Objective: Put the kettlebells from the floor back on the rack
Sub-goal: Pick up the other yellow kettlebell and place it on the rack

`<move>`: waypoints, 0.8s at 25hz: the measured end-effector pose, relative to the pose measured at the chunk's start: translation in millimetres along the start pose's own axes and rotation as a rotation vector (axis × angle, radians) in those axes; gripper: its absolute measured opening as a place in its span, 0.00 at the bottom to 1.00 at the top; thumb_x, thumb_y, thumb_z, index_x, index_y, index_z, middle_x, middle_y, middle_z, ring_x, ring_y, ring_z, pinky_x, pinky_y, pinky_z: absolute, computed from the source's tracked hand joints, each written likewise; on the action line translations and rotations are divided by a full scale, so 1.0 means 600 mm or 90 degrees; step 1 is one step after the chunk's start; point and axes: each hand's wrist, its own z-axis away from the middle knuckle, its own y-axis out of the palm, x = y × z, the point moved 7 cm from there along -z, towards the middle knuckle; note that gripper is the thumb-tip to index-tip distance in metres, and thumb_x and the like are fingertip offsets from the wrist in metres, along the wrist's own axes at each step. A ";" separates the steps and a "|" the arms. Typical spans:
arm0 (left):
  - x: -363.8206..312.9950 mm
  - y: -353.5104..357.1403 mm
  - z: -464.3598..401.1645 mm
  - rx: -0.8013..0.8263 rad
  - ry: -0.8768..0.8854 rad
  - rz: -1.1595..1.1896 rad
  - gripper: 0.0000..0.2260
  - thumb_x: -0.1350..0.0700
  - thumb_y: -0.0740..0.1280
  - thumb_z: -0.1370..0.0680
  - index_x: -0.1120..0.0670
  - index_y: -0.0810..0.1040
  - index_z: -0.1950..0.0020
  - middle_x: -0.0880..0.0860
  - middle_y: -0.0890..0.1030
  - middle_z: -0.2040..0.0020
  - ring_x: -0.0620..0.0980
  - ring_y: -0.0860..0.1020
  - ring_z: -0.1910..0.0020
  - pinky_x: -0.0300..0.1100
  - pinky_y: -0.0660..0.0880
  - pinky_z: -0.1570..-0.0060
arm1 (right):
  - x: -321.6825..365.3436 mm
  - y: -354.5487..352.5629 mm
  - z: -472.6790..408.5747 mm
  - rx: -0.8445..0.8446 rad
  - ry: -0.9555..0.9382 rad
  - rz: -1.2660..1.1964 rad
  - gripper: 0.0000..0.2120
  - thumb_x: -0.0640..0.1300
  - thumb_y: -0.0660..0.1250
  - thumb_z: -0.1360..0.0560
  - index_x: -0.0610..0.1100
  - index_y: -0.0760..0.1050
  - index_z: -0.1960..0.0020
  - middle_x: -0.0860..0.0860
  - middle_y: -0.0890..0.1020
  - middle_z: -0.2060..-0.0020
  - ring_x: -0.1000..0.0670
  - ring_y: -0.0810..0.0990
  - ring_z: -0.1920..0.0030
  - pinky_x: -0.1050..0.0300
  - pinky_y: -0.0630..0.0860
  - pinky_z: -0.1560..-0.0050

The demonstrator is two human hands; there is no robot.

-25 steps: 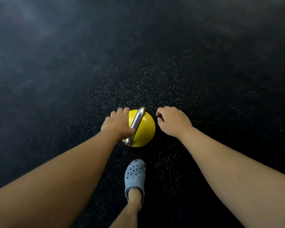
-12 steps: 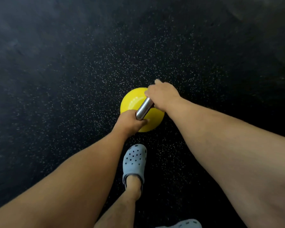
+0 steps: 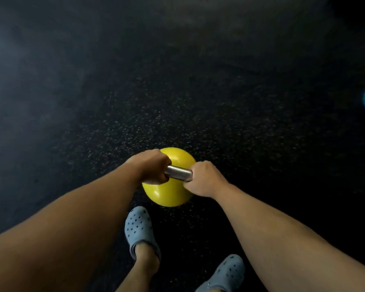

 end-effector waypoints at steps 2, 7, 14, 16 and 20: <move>-0.111 -0.047 -0.027 -0.006 0.055 -0.037 0.07 0.50 0.67 0.31 0.48 0.80 0.54 0.48 0.78 0.64 0.49 0.77 0.66 0.45 0.75 0.67 | -0.080 -0.064 0.065 -0.051 0.050 -0.050 0.11 0.49 0.69 0.31 0.42 0.79 0.56 0.42 0.82 0.56 0.40 0.81 0.54 0.56 0.73 0.60; -0.414 -0.153 -0.084 -0.013 0.206 -0.107 0.06 0.49 0.68 0.30 0.46 0.80 0.54 0.47 0.79 0.63 0.47 0.78 0.66 0.49 0.80 0.64 | -0.282 -0.215 0.262 -0.238 0.162 -0.109 0.07 0.45 0.68 0.33 0.47 0.70 0.65 0.45 0.78 0.63 0.39 0.81 0.57 0.57 0.70 0.62; -0.931 -0.221 -0.031 -0.087 0.502 -0.314 0.08 0.47 0.65 0.28 0.48 0.79 0.53 0.50 0.80 0.61 0.52 0.76 0.64 0.43 0.68 0.67 | -0.558 -0.309 0.645 -0.504 0.356 -0.112 0.10 0.49 0.72 0.35 0.42 0.78 0.65 0.41 0.84 0.64 0.36 0.82 0.59 0.56 0.66 0.64; -1.040 -0.216 -0.014 -0.094 0.562 -0.341 0.08 0.47 0.65 0.27 0.49 0.78 0.54 0.49 0.77 0.63 0.52 0.75 0.64 0.41 0.66 0.67 | -0.617 -0.318 0.733 -0.554 0.397 -0.108 0.09 0.48 0.71 0.37 0.43 0.76 0.68 0.41 0.83 0.68 0.35 0.81 0.62 0.56 0.65 0.67; -1.240 -0.182 0.024 -0.119 0.697 -0.345 0.09 0.46 0.64 0.27 0.51 0.77 0.58 0.51 0.78 0.64 0.56 0.79 0.60 0.42 0.67 0.65 | -0.719 -0.308 0.913 -0.649 0.516 -0.097 0.09 0.46 0.72 0.41 0.42 0.75 0.70 0.42 0.81 0.73 0.35 0.81 0.68 0.57 0.67 0.69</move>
